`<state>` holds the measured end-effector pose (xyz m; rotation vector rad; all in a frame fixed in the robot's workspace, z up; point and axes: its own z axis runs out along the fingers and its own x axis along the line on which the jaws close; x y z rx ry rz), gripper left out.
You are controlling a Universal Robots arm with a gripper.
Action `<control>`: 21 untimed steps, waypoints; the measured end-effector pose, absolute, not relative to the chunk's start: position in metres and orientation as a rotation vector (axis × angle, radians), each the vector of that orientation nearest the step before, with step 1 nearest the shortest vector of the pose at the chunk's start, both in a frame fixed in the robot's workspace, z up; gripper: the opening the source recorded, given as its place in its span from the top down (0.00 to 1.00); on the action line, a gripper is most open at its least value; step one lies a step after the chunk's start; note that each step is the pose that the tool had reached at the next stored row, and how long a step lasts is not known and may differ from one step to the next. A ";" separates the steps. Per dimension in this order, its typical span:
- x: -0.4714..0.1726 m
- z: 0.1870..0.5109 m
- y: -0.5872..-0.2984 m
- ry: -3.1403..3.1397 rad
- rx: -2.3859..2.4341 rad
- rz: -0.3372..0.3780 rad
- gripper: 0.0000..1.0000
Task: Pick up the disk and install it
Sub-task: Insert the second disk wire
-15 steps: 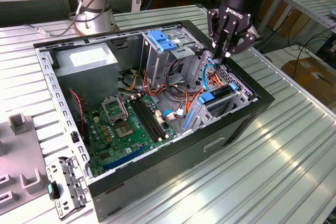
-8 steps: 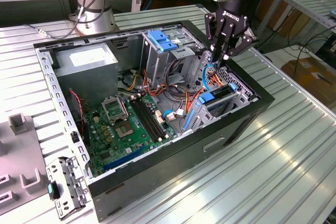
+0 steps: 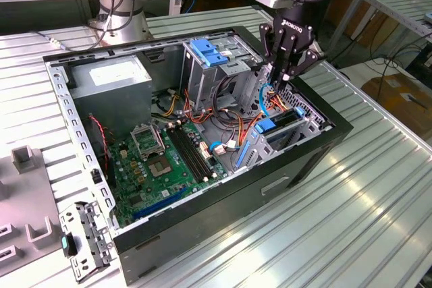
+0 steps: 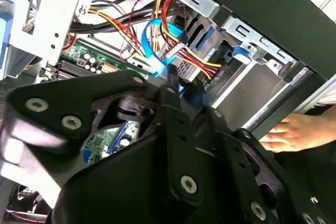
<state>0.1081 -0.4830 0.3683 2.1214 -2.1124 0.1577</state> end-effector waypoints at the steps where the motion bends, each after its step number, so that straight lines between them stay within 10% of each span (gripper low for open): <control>1: 0.108 0.368 -0.483 -2.109 2.118 0.165 0.77; 21: 0.104 0.366 -0.489 -2.097 2.120 0.184 0.84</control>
